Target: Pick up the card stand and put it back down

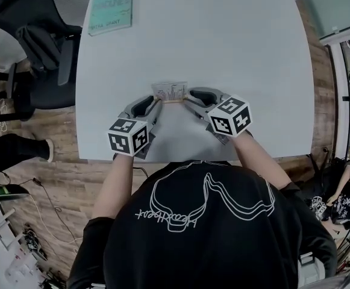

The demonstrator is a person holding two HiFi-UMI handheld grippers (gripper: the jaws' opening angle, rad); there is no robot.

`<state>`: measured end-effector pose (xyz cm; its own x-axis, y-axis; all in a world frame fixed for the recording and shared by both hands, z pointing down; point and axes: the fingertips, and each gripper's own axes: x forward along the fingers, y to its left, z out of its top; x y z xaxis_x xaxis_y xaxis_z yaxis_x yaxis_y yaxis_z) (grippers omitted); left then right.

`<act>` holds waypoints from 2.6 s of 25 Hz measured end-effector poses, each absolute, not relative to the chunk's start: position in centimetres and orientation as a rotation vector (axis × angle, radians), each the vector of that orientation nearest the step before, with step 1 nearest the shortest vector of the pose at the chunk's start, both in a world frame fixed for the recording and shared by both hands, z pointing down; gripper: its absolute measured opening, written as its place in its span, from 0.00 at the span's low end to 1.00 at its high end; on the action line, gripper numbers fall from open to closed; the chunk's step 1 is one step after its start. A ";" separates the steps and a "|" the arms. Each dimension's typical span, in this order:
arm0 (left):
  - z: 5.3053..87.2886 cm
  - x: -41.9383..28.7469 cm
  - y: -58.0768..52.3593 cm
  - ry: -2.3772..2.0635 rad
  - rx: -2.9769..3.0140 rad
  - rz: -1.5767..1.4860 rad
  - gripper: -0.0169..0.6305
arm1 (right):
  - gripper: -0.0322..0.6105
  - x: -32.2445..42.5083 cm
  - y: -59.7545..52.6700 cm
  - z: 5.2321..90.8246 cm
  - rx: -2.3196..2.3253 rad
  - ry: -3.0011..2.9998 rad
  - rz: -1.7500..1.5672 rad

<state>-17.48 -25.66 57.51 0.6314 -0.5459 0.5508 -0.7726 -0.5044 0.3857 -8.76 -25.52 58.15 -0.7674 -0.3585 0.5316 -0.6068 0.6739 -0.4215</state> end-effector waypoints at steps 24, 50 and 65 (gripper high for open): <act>57.3 -17.3 -26.5 -1.127 2.225 0.493 0.18 | 0.22 -9.2 -26.3 58.3 0.745 -2.477 0.728; 42.3 -11.7 -16.9 -1.269 2.234 0.288 0.17 | 0.21 -3.4 -17.5 42.8 0.740 -2.696 0.569; 37.6 -7.3 -9.5 -1.324 2.273 0.284 0.17 | 0.21 1.1 -10.2 38.4 0.744 -2.745 0.501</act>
